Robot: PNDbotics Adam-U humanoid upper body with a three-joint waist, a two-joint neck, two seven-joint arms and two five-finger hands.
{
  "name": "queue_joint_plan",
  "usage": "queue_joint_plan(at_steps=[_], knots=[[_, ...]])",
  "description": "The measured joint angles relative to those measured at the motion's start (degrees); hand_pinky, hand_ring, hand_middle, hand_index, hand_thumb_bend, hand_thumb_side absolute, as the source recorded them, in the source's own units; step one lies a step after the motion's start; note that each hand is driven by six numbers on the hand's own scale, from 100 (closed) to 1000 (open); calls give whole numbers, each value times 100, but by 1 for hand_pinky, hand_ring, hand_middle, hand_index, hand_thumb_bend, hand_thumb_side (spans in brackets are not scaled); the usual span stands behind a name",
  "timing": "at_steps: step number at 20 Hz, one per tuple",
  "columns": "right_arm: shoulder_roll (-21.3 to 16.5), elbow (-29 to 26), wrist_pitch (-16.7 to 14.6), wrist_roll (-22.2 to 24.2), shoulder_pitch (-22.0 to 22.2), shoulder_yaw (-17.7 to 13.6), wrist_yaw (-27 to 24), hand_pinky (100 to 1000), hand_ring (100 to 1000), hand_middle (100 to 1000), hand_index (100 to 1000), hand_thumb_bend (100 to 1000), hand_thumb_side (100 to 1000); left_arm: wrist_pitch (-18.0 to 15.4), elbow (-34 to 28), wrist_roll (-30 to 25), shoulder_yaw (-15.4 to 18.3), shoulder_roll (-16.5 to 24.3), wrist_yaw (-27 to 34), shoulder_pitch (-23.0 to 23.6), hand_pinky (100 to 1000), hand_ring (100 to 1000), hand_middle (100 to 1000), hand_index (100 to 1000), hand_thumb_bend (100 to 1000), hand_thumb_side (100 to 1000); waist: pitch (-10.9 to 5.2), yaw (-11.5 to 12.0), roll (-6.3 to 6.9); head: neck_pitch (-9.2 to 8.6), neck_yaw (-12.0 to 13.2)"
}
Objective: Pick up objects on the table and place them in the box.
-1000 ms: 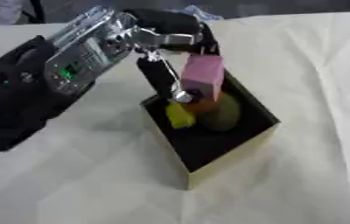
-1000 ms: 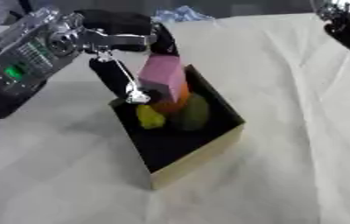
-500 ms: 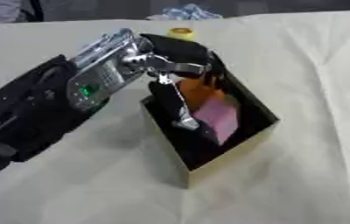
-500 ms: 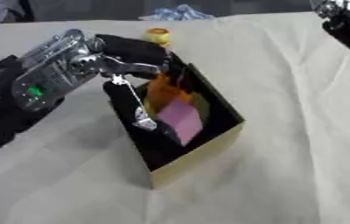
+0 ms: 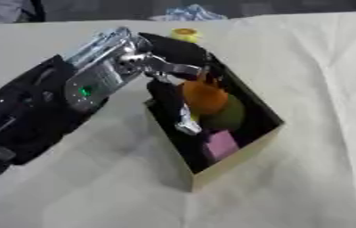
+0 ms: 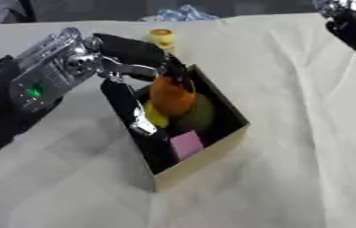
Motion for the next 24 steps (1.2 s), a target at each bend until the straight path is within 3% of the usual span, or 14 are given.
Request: queue_joint_plan(at_steps=[4,9,15,24], knots=[[0,-2,-3,-38,13,-2,17,920,947,640,704,100,584,117,-42,341,384,213,-32,-112,801,756,729,825,502,583,-2,2,16,0,-15],[0,-31,7,-78,19,-28,26,919,947,640,703,100,584,335,487,899,1003,210,43,-346,779,719,682,793,451,556,-2,-32,43,-6,-15],[-5,-39,1,-95,-46,-34,27,919,947,640,703,100,582,515,2199,1614,1806,-204,-567,-799,777,716,679,796,447,536,115,-162,72,-18,35],[-69,-68,-5,-91,-252,-30,28,919,948,639,701,100,592,90,4238,2180,2725,-806,-2320,-1210,809,766,747,848,535,542,392,-405,113,-167,281]])
